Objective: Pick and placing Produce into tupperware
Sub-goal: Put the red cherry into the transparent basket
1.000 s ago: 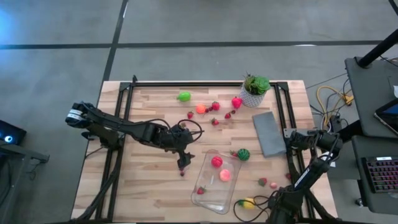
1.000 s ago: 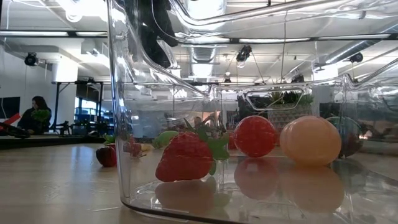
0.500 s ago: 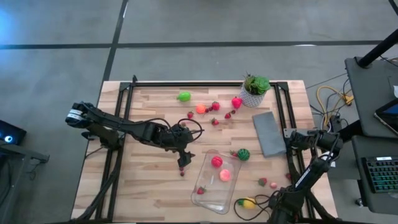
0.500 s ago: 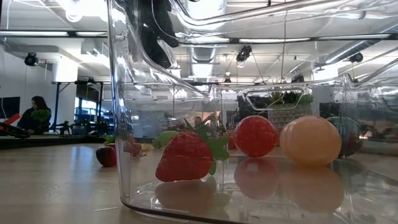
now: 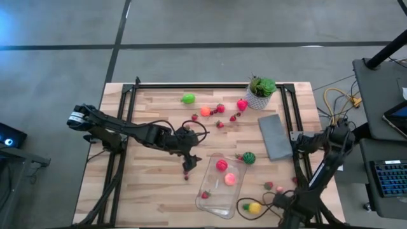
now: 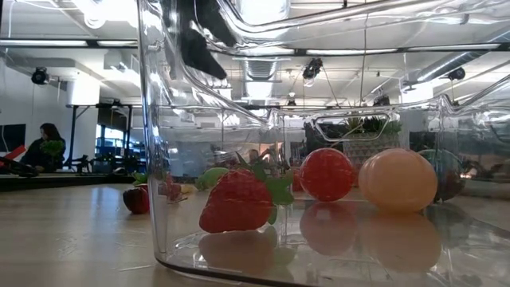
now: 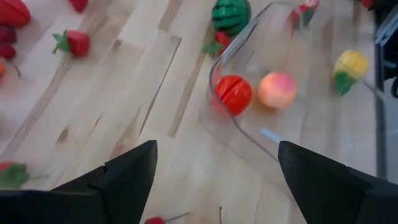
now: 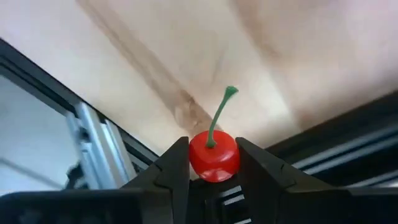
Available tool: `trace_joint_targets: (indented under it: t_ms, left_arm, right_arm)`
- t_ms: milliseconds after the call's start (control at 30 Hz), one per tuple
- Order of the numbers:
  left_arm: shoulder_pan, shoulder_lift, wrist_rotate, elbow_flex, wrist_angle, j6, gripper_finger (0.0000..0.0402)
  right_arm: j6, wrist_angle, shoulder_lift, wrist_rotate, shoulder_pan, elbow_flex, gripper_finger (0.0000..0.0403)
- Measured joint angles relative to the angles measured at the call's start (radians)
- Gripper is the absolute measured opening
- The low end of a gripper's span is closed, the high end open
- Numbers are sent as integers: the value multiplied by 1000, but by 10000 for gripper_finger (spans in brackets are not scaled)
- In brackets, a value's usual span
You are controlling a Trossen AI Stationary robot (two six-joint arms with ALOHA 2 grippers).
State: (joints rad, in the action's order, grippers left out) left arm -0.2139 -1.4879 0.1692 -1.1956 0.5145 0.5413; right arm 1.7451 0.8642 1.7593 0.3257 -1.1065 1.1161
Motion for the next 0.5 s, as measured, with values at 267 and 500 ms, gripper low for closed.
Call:
trace_joint_targets:
  t_ms: [267,500]
  left_arm:
    - [5,0,-1,2,-27,0,319]
    - [5,0,-1,2,-28,3,319]
  right_arm:
    - [116,127,-175,-340,6,40,114]
    - [80,127,-334,-629,65,41,112]
